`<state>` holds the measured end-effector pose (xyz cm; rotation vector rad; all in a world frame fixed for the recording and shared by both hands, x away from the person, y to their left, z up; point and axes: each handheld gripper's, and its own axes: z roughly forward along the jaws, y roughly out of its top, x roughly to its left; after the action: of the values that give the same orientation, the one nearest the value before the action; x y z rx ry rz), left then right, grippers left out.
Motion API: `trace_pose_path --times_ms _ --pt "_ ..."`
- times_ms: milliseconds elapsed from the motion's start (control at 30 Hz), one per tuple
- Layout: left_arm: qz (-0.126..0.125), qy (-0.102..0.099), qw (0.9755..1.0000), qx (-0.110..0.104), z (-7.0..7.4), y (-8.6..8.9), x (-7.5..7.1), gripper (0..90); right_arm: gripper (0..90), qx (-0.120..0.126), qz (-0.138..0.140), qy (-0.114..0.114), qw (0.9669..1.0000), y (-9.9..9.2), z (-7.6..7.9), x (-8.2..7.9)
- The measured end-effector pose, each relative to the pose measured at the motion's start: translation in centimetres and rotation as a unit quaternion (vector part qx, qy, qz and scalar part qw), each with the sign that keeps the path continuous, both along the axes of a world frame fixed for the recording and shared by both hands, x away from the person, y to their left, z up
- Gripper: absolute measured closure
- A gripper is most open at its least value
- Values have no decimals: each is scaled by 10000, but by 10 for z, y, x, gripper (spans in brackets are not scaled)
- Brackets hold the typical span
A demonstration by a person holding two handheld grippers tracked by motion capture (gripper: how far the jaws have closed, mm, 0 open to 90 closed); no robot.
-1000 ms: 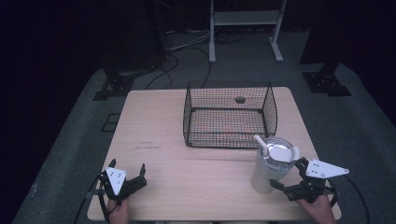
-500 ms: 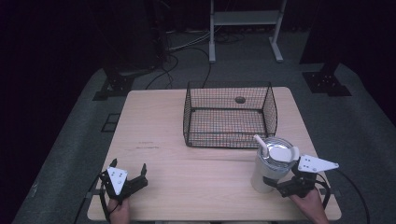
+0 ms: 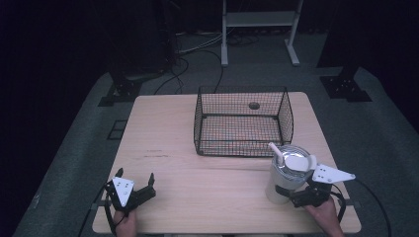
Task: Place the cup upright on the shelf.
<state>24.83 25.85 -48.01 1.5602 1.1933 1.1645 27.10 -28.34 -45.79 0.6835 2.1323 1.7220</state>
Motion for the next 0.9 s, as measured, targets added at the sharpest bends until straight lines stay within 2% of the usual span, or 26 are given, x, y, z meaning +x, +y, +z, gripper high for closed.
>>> trace_pose_path --times_ms 300,533,733,900 --pt "-20 11 10000 43 0 -2 0 0 70 -27 -63 12 10000 1 2 0" --pt "33 -38 10000 -8 0 -1 -1 0 71 -149 -116 48 9998 5 5 0" --pt "4 -35 10000 8 1 -3 -1 0 71 -70 -90 58 9999 7 9 3" --pt "-9 -11 10000 56 0 -3 -1 0 72 49 -37 36 10000 10 19 10"
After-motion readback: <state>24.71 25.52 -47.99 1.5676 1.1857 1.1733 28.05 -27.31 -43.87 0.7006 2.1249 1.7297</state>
